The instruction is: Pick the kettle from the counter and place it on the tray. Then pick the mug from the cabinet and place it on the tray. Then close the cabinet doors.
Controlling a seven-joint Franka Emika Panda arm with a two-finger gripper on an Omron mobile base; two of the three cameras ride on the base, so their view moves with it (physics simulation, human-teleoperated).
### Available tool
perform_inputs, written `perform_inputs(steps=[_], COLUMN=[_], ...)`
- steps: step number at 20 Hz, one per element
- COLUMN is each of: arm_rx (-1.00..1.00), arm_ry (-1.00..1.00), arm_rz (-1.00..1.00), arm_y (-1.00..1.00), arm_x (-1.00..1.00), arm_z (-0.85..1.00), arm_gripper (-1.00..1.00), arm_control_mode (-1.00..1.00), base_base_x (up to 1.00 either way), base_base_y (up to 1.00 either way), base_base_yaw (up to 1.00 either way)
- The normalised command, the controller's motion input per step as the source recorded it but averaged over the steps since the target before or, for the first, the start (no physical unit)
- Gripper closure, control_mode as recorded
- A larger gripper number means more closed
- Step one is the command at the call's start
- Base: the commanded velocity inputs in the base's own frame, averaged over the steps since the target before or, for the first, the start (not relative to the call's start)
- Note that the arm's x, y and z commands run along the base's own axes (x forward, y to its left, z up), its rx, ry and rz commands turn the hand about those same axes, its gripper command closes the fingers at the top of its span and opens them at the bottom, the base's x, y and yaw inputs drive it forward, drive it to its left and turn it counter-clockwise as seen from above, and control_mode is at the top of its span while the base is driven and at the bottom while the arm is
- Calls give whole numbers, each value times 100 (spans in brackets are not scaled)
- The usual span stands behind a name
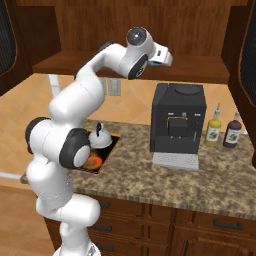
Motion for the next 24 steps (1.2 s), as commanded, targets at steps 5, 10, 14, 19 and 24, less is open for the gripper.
perform_inputs(steps=[5, 10, 14, 19, 24], arm_rx=[0, 0, 0, 0, 0], arm_ry=[-1, -1, 0, 0, 0], arm_rz=[19, 23, 30, 36, 37], arm_y=[0, 1, 16, 33, 53], arm_x=[-100, -100, -100, -100, -100], arm_z=[-2, -10, -20, -36, -47], arm_gripper=[100, 100, 100, 100, 100], arm_control_mode=[-100, -100, -100, -100, -100], base_base_x=[0, 0, 0, 0, 0], base_base_y=[0, 0, 0, 0, 0], base_base_yaw=[0, 0, 0, 0, 0])
